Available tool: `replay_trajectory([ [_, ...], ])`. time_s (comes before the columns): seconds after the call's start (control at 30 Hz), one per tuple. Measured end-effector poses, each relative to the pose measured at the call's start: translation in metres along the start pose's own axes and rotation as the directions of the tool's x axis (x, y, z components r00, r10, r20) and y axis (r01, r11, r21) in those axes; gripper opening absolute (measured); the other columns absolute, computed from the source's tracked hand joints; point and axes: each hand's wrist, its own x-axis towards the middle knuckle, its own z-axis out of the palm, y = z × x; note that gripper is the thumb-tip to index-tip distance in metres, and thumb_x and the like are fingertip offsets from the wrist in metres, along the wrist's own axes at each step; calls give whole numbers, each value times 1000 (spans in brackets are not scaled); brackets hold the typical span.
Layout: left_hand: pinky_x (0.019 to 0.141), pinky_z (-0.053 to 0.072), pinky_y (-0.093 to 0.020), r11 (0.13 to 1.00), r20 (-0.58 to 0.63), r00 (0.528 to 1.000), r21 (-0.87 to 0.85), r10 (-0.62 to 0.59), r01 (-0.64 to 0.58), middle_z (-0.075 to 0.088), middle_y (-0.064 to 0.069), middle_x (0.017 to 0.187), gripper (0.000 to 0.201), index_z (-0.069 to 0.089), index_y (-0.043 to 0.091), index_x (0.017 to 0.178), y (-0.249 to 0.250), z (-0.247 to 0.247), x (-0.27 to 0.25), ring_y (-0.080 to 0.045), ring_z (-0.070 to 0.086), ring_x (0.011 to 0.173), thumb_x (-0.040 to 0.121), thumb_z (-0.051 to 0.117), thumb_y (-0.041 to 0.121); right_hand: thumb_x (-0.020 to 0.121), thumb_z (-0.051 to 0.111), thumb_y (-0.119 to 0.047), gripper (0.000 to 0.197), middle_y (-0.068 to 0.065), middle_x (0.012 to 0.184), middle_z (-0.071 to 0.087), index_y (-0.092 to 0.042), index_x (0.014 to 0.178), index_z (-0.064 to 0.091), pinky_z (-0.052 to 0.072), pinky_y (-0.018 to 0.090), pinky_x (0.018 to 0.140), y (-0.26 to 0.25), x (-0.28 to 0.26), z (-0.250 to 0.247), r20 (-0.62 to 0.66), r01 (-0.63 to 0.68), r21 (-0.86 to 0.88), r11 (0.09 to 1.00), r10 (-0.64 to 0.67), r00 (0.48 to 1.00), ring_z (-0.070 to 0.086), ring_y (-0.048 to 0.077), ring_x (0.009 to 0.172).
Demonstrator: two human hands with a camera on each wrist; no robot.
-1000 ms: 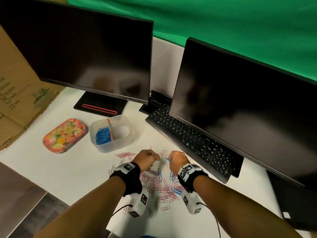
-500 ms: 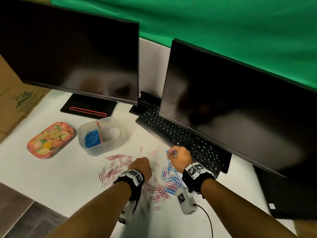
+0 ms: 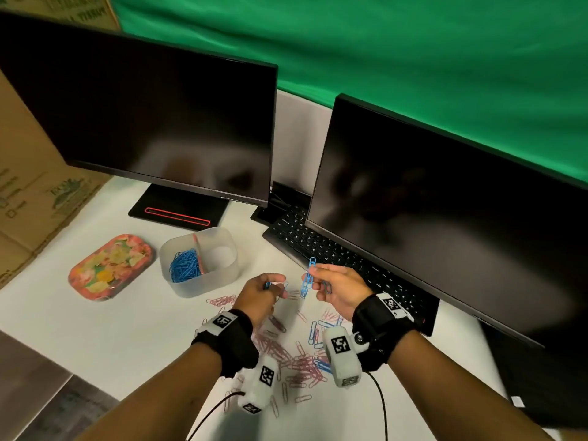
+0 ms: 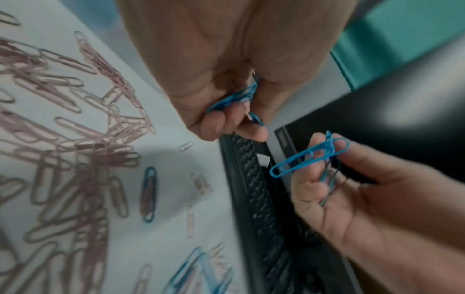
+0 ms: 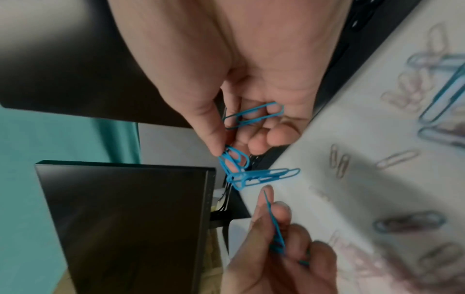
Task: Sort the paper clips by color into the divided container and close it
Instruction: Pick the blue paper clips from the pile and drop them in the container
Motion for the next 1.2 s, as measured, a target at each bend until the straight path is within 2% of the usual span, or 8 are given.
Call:
replay_trajectory([
  [0.17, 52, 40, -26, 905, -27, 997, -420, -76, 58, 52, -6, 70, 25, 63, 3, 107, 27, -38, -11, -18, 53, 60, 97, 41, 3, 92, 57, -8, 4, 11, 87, 68, -11, 90, 59, 57, 33, 65, -23, 4, 52, 139, -80, 83, 993, 68, 988, 68, 20, 70],
  [0.33, 60, 48, -30, 818, -108, 983, -572, -149, 61, 56, -7, 75, 15, 60, 9, 101, 49, -90, -8, -19, 57, 65, 95, 46, 12, 96, 50, -5, 6, 16, 89, 65, -8, 91, 51, 58, 40, 63, -37, 16, 122, 173, -113, 59, 992, 102, 980, 65, 29, 72],
  [0.5, 67, 52, -35, 849, -254, 952, -528, -173, 13, 58, -10, 80, 15, 56, 8, 101, 60, -140, -6, -22, 58, 67, 96, 47, 20, 100, 39, -8, 27, 9, 68, 68, -12, 75, 49, 56, 30, 54, -46, 29, 183, 241, -117, -67, 991, 129, 962, 65, 18, 49],
  [0.67, 73, 52, -36, 876, -318, 916, -478, -245, 68, 54, -9, 78, 19, 53, 10, 103, 58, -165, 3, -21, 55, 70, 95, 52, 27, 90, 55, -6, 19, 24, 121, 61, -20, 77, 52, 56, 38, 75, -25, 50, 217, 175, 34, -397, 917, 40, 984, 61, 24, 79],
  [0.77, 78, 52, -38, 914, -362, 899, -395, -246, 91, 53, -11, 95, 21, 57, 15, 113, 55, -169, 6, -25, 56, 87, 96, 48, 22, 88, 55, -13, 9, 20, 124, 60, -20, 93, 57, 58, 40, 79, -15, 65, 224, 182, 21, -513, 858, 85, 980, 62, 25, 88],
  [0.97, 90, 49, -40, 943, -370, 898, -308, -237, 122, 49, -15, 121, 29, 56, 16, 124, 55, -171, 4, -32, 50, 115, 98, 44, 17, 81, 55, -13, 44, 17, 125, 59, -9, 124, 57, 57, 40, 79, -21, 64, 226, 201, 14, -541, 841, 112, 973, 62, 33, 108],
  [1.07, 87, 48, -38, 969, -343, 920, -214, -190, 120, 51, -15, 122, 33, 57, 14, 126, 61, -164, 0, -30, 52, 114, 97, 40, 12, 85, 55, -7, 19, 15, 106, 68, -11, 99, 67, 56, 41, 86, -30, 56, 216, 179, 10, -472, 881, 85, 980, 66, 29, 100],
  [1.2, 76, 50, -31, 998, -224, 974, 49, -14, 26, 64, -9, 96, 17, 66, 14, 93, 57, -144, -3, -25, 62, 88, 89, 53, 5, 96, 40, -5, 25, 0, 60, 62, -21, 82, 53, 45, 23, 58, -41, 41, 168, 269, -37, -477, 878, 186, 945, 55, 13, 62],
])
